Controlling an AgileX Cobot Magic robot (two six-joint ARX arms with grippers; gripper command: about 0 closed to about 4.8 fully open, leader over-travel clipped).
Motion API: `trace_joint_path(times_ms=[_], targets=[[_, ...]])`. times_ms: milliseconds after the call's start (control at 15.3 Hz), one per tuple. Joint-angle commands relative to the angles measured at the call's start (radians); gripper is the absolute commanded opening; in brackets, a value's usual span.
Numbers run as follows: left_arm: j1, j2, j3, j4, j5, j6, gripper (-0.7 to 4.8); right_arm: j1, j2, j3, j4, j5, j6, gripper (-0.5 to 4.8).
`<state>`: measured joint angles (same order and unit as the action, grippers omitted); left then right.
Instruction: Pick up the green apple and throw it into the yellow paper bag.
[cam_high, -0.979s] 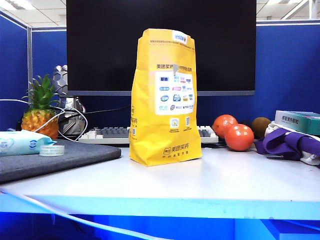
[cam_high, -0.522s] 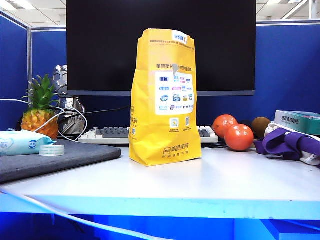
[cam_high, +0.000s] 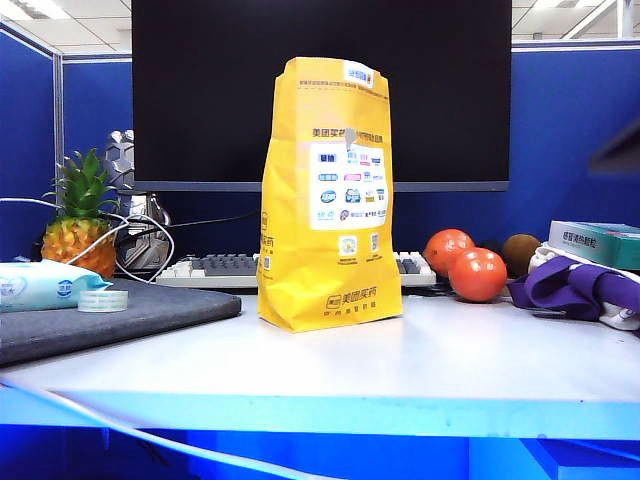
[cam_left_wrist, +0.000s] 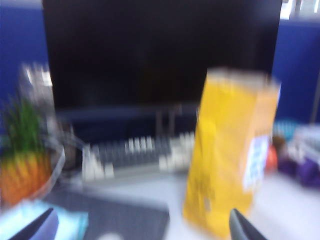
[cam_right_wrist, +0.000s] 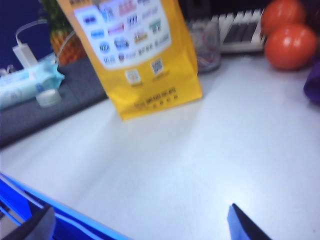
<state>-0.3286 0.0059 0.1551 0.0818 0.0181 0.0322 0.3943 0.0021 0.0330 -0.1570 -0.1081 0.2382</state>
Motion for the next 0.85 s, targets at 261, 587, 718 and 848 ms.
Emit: trace_joint_path(times_ms=[261,587,718,848], targets=[[0.002,-0.002,-0.141,0.161,0.005,0.001,4.79,0.002,-0.001,-0.031,0.007,0.0,0.001,4.79],[0.002,-0.002,-0.146,0.134,0.008,0.001,4.79,0.002,-0.001,-0.031,0.005,0.0,0.001,4.79],[0.002,-0.002,-0.146,0.133,0.008,0.001,4.79,0.002,-0.001,-0.031,0.005,0.0,0.001,4.79],[0.002,-0.002,-0.146,0.132,0.008,0.001,4.79,0.002,-0.001,-0.031,0.005,0.0,0.001,4.79]])
